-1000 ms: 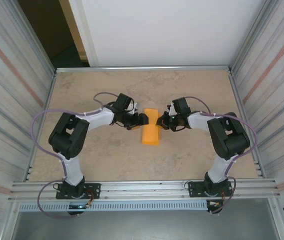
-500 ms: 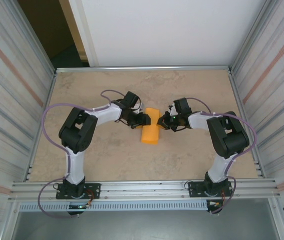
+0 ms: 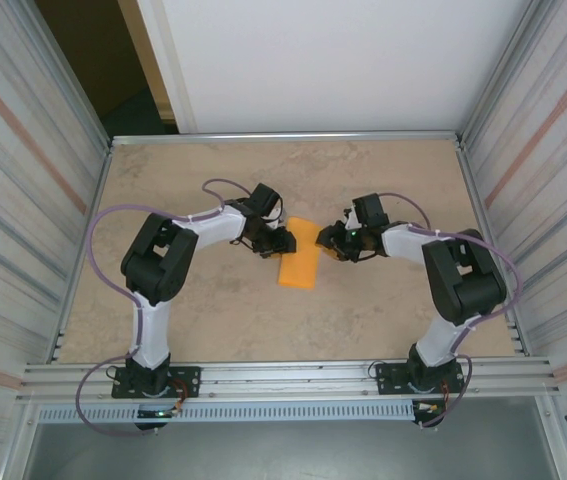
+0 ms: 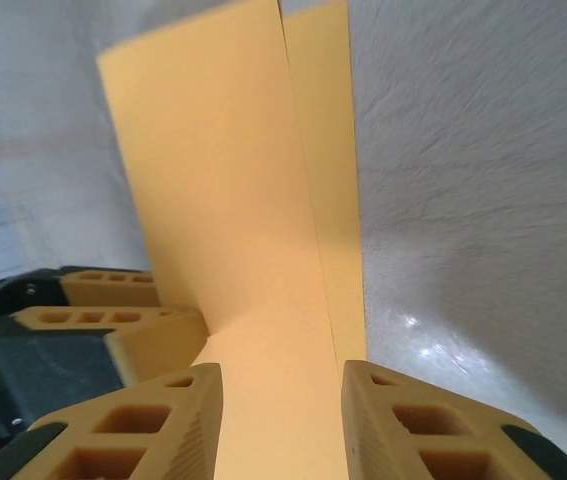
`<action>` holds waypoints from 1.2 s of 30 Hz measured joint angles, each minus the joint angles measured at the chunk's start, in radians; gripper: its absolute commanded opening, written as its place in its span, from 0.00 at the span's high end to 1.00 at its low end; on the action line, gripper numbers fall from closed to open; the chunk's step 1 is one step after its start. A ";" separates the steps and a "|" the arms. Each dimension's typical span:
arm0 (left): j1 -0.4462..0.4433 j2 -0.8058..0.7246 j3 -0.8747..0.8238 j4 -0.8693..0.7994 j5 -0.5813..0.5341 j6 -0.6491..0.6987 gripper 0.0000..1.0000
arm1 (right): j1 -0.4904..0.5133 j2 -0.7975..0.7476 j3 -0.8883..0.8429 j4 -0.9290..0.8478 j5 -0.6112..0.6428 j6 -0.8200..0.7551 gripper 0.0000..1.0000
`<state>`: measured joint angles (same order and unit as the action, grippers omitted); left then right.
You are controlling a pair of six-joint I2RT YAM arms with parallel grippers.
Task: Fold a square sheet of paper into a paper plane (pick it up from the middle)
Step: First fold in half a square sheet of paper at the center of the table, then hold the square sheet of paper at the center of the table.
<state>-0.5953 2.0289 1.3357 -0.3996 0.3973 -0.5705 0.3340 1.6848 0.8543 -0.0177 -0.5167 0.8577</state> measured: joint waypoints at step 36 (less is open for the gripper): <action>-0.063 0.132 0.211 -0.260 -0.145 0.085 0.51 | -0.043 -0.107 -0.087 -0.020 0.158 0.033 0.61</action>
<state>-0.6579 2.1612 1.5471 -0.6598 0.2527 -0.4854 0.2909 1.5780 0.7673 -0.0376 -0.3592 0.8906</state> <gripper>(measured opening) 0.475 0.392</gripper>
